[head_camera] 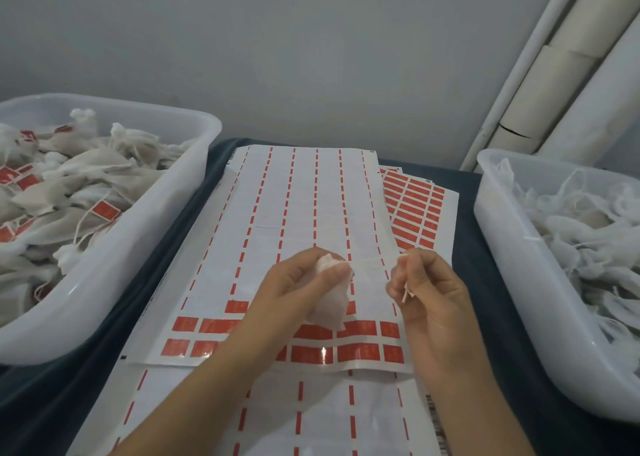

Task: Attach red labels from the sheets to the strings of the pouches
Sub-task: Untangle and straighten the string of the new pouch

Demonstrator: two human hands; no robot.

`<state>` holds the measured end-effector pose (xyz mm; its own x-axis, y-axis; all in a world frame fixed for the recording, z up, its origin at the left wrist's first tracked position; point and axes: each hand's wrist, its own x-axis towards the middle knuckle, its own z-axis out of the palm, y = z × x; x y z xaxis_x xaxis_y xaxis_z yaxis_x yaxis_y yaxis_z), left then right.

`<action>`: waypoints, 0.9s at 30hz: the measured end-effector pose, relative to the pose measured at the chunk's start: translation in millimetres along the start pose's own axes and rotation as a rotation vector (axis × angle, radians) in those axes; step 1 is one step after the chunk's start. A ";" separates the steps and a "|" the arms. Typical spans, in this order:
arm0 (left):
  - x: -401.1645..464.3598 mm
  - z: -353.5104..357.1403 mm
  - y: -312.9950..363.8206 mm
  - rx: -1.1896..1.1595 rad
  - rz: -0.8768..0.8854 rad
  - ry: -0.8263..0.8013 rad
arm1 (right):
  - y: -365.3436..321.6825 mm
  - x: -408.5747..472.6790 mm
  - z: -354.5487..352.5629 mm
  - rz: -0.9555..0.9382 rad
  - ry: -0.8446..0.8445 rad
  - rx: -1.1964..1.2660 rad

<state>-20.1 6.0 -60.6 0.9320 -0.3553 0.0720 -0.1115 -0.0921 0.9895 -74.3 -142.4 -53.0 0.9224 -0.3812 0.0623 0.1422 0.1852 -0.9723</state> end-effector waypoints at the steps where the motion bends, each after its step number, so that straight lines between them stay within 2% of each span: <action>1: 0.7 -0.3 -1.0 0.020 0.000 0.002 | -1.3 0.5 0.2 0.011 -0.016 0.053; 4: -2.0 -2.2 -6.5 0.155 0.077 0.081 | -6.2 1.7 -1.7 -0.008 -0.045 0.120; 6: -5.3 -3.8 -8.3 0.110 0.160 0.146 | -6.7 1.2 -2.6 -0.046 -0.064 0.119; 7: -6.5 -3.8 -9.8 0.038 0.149 0.091 | -6.0 0.1 -2.8 -0.066 -0.081 0.098; 10: -9.6 2.8 -1.4 -0.097 -0.187 -0.306 | -3.5 -4.1 0.0 -0.152 -0.139 -0.105; 11: -8.6 4.2 -1.0 -0.131 -0.278 -0.385 | -3.6 -6.0 2.9 -0.188 -0.197 -0.180; 14: -3.3 -1.6 1.0 -0.360 -0.414 -0.342 | -2.2 -12.6 12.2 -0.189 -0.524 -0.271; 15: -1.4 -6.4 0.3 -0.457 -0.437 -0.312 | -0.9 -13.7 14.4 -0.171 -0.596 -0.309; 17: 0.3 -16.9 -1.3 -0.643 -0.446 -0.282 | 2.7 -14.1 15.8 -0.151 -0.638 -0.425; 20: 2.7 -29.1 -3.6 -0.827 -0.415 -0.220 | 3.9 -10.5 10.0 -0.138 -0.585 -0.543; 22: 4.6 -34.3 -3.4 -0.871 -0.402 -0.213 | 1.2 -4.2 3.1 -0.113 -0.463 -0.599; 25: 4.4 -36.3 -2.8 -0.652 -0.405 -0.259 | 0.5 3.7 -4.4 -0.097 -0.174 -0.602; 27: 3.6 -30.5 -3.5 -0.422 -0.413 -0.339 | 4.9 3.3 -2.3 -0.150 -0.076 -0.603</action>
<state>-5.8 33.4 -60.0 0.7020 -0.6469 -0.2978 0.4389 0.0638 0.8963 -71.4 -144.9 -58.1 0.9342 -0.2939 0.2021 0.0647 -0.4177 -0.9063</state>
